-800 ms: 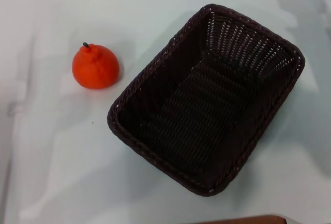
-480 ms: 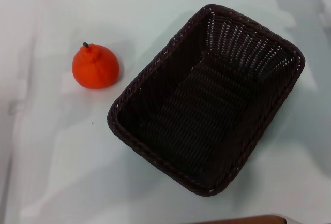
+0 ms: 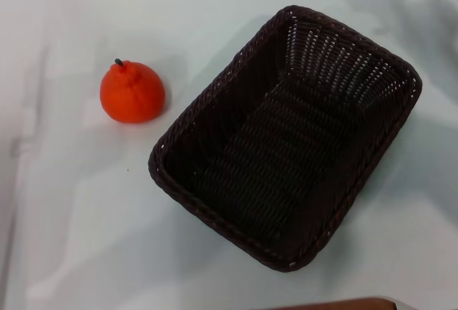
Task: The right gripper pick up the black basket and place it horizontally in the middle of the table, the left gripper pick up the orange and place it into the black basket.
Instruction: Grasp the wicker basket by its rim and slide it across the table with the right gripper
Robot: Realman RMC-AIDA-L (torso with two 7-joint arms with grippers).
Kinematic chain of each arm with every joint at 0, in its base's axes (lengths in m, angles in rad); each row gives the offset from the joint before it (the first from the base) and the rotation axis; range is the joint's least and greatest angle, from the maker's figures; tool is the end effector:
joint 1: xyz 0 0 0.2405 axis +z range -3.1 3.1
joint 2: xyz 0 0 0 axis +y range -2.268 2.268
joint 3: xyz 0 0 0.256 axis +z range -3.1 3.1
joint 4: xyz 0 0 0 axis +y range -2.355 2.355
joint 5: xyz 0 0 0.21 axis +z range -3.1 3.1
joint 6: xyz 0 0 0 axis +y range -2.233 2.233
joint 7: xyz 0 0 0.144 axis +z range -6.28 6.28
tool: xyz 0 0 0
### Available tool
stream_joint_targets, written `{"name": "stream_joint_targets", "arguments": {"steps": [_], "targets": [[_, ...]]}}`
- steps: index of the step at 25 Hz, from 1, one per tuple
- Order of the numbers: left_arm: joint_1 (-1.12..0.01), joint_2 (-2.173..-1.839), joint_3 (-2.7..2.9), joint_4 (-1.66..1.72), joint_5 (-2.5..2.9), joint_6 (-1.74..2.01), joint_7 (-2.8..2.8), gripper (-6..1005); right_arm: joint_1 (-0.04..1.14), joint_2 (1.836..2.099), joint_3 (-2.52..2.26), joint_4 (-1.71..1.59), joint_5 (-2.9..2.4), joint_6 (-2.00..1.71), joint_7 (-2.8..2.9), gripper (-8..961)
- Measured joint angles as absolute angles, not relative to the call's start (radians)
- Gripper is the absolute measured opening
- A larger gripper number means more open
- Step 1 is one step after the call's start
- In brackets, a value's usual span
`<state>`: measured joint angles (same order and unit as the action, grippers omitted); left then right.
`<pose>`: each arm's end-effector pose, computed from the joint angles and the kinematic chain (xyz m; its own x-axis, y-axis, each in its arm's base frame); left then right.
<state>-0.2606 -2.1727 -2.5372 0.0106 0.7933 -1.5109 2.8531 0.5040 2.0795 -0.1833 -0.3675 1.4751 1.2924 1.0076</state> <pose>-0.3552 0.2399 -0.0100 0.6002 -0.1463 0.7864 0.7928 -0.0214 -0.6091 0.3270 0.3512 0.0445 -0.5243 0.0879 0.8470 0.7957 0.4047 0.4506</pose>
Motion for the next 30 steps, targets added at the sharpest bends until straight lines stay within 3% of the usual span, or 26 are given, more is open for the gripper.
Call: {"name": "stream_joint_targets", "arguments": {"steps": [7,11,15,18,30], "targets": [[-0.261,-2.173,-2.539,0.011,0.792,-1.504,2.853,907,0.523,2.069,-0.49,-0.884,1.14,1.367,1.768,883],[-0.261,-2.173,-2.537,0.011,0.791,-1.5,2.853,908,0.576,2.046,-0.578,-1.124,0.89,1.498,2.094,884],[-0.259,-2.174,-2.534,0.011,0.794,-1.496,2.853,908,0.678,2.023,-0.591,-1.195,0.688,1.642,2.264,884],[-0.256,-2.172,-2.541,0.011,0.791,-1.478,2.853,908,0.751,2.024,-0.604,-1.21,0.567,1.703,2.317,884],[-0.259,-2.171,-2.542,0.01,0.791,-1.472,2.853,907,0.77,2.034,-0.75,-1.103,0.499,1.668,2.363,883]]}}
